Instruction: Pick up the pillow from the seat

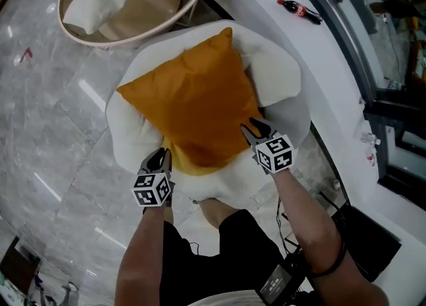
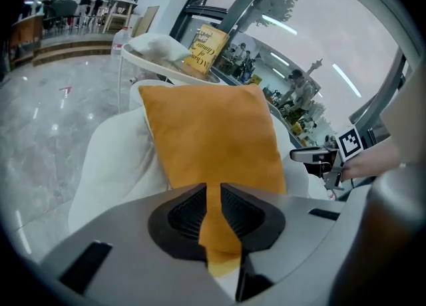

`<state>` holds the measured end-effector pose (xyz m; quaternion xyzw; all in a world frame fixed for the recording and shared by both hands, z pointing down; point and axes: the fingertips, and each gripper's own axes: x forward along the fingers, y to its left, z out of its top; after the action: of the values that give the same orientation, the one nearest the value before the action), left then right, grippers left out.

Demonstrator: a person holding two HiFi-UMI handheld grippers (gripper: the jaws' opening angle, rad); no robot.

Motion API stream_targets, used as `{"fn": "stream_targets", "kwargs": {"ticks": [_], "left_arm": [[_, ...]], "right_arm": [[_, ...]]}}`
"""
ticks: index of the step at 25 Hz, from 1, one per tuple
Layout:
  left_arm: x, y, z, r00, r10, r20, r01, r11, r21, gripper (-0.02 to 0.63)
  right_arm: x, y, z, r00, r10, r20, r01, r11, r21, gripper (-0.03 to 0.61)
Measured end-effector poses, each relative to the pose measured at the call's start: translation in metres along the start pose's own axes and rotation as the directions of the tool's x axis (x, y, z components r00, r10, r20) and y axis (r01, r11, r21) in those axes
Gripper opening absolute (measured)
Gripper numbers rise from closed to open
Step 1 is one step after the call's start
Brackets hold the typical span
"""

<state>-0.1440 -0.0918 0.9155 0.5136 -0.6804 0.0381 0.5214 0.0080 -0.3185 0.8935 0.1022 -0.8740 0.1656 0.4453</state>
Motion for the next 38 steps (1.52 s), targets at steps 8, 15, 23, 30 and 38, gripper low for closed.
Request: {"fn": "stream_targets", "kwargs": {"ticks": [8,15,23,30,38], "left_arm": [[0.043,0.009,-0.014,1.000,-0.019,-0.013,0.018,0.997,-0.070,0.280],[0.084,0.022,-0.028,0.997,-0.070,-0.025,0.065,0.985,-0.161,0.350],[0.103,0.014,-0.022,0.995,-0.101,-0.022,0.097,0.984,-0.151,0.200],[0.090,-0.007,-0.021,0.993,-0.112,-0.039,0.107,0.988,-0.115,0.066],[0.048,-0.011,-0.010,0.996,-0.084,-0.037,0.082,0.995,-0.062,0.054]], "right_arm": [[0.027,-0.032,0.014,0.999,-0.046,0.023,0.047,0.998,-0.038,0.341],[0.054,-0.048,-0.001,0.995,-0.087,-0.045,0.084,0.994,-0.068,0.393],[0.065,-0.041,-0.009,0.998,-0.017,-0.066,0.014,0.999,-0.040,0.239],[0.045,-0.030,-0.011,0.998,-0.009,-0.068,0.004,0.997,-0.080,0.120],[0.012,-0.002,-0.014,0.997,0.027,-0.075,-0.034,0.995,-0.091,0.094]]}}
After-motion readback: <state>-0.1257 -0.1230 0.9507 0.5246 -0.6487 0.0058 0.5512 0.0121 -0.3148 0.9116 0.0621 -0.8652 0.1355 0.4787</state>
